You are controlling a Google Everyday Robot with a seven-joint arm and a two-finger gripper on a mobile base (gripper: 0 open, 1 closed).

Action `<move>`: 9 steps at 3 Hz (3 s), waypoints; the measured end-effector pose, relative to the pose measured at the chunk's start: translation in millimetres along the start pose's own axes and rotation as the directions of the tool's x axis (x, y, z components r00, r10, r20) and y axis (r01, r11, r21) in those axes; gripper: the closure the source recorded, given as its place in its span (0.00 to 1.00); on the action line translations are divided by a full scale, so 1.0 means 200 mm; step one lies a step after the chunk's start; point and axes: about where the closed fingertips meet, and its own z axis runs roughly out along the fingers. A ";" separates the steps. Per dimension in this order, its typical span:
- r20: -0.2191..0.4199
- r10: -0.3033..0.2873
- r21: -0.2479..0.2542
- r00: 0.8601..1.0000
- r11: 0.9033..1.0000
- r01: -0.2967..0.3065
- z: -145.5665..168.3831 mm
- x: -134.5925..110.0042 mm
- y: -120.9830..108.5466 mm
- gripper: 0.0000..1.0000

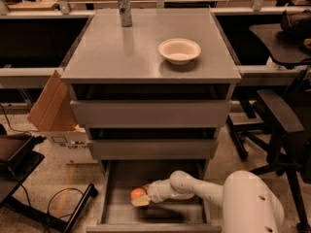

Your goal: Place orange into bottom drawer

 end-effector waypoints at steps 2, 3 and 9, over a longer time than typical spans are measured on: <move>-0.108 0.013 0.091 0.994 0.996 -0.003 0.09 0.10 -0.16 1.00; -0.126 0.040 0.111 0.991 0.994 -0.026 0.10 0.12 -0.18 0.85; -0.131 0.036 0.082 0.991 0.996 -0.025 0.08 0.14 -0.07 0.00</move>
Offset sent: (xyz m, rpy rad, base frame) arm 0.0306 -0.0105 -0.0605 -0.3068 0.0503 -0.0944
